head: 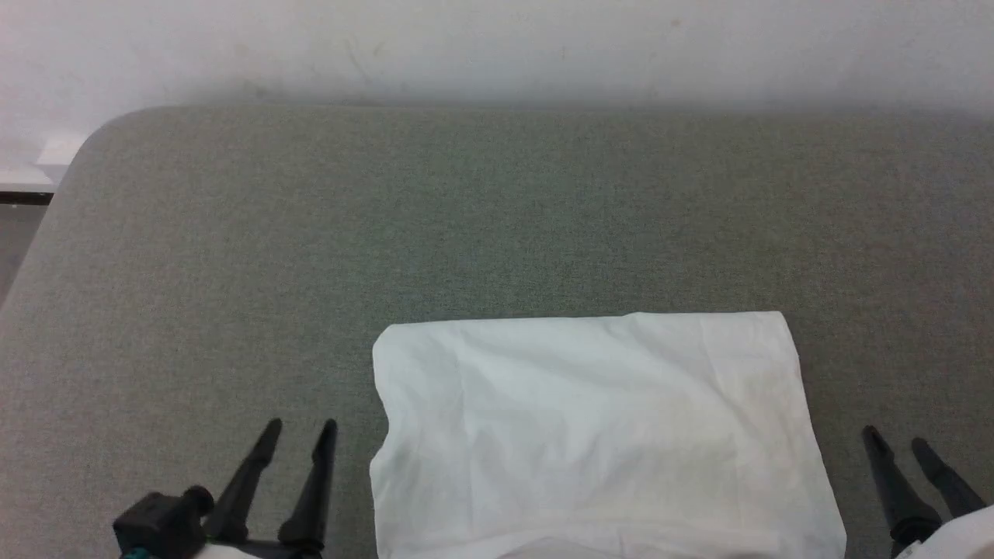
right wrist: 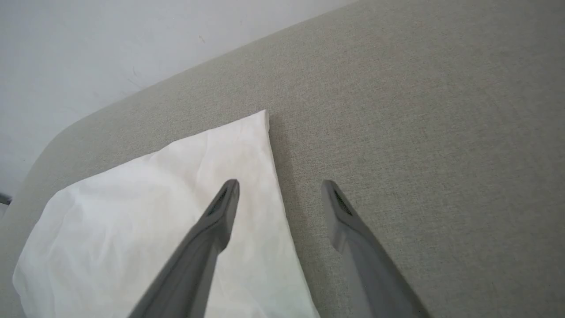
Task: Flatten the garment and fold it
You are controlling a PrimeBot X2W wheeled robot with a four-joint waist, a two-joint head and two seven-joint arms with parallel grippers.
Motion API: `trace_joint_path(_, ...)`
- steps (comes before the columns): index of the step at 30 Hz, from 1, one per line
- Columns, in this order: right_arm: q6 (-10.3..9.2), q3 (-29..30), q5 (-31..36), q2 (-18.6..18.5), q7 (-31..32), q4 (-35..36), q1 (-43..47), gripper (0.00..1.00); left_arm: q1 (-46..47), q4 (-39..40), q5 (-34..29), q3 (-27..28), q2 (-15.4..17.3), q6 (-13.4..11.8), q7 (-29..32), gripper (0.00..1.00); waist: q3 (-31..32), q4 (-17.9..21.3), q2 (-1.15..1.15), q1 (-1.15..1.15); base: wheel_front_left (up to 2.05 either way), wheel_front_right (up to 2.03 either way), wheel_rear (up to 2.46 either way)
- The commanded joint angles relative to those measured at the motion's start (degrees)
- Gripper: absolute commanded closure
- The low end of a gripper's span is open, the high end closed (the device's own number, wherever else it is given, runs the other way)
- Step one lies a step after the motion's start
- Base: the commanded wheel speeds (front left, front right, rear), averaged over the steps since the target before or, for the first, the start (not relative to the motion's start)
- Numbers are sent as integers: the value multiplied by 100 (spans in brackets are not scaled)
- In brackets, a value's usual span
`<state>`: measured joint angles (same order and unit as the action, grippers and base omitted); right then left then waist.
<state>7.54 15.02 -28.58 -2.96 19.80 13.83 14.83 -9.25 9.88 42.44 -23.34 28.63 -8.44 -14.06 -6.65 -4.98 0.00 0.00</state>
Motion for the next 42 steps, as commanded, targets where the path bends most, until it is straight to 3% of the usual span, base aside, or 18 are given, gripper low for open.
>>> trace_joint_path(1, -5, 44, 54, 8, -5, -57, -164, 0, 67, 111, -182, 197, -60, -123, -59, 0, -113, -26, 0, 0, 0, 0, 0)
trace_joint_path(4, -5, 0, 242, 8, 81, -271, -404, 0, 164, 380, -680, 573, -215, -261, -88, 0, -270, -64, 0, 0, 0, 0, 0)
trace_joint_path(8, -5, -238, 490, 8, 349, -649, -671, 0, 241, 604, -1368, 951, -522, -248, -92, 0, -471, -138, 0, 0, 0, 0, 0)
trace_joint_path(15, -5, -552, 1083, 8, 650, -1243, -964, 0, 292, 432, -1852, 1129, -942, 138, -93, 0, -712, -308, 0, 0, 0, 0, 0)
trace_joint_path(20, -5, -815, 990, 8, 1067, -1664, -1038, 0, 313, 264, -1978, 1250, -1151, 385, -93, 0, -707, -403, 0, 0, 0, 0, 0)
trace_joint_path(21, -5, -871, 915, 8, 1180, -1738, -1052, 20, 310, 231, -1995, 1274, -1179, 429, -93, 0, -698, -414, 0, 0, 0, 0, 0)
trace_joint_path(22, -5, -920, 840, 8, 1282, -1800, -1068, 57, 308, 201, -2012, 1295, -1203, 471, -93, 0, -684, -424, 0, 0, 0, 0, 0)
trace_joint_path(23, -5, -949, 769, 8, 1353, -1851, -1089, 87, 305, 173, -2026, 1317, -1225, 509, -93, 0, -665, -429, 0, 0, 0, 0, 0)
trace_joint_path(24, -5, -967, 729, 8, 1396, -1895, -1116, 100, 299, 149, -2038, 1341, -1243, 543, -93, 0, -644, -430, 0, 0, 0, 0, 0)
trace_joint_path(32, -5, -919, 764, 1, 1189, -2059, -1450, 100, 163, 33, -2098, 1498, -1332, 705, -94, 0, -437, -312, 0, 0, 0, 0, 0)
trace_joint_path(42, -5, 185, 1018, -287, 885, -1923, -1793, 100, 68, 10, -2126, 1543, -1372, 801, -94, 0, -356, -107, 0, 0, 0, 0, 0)
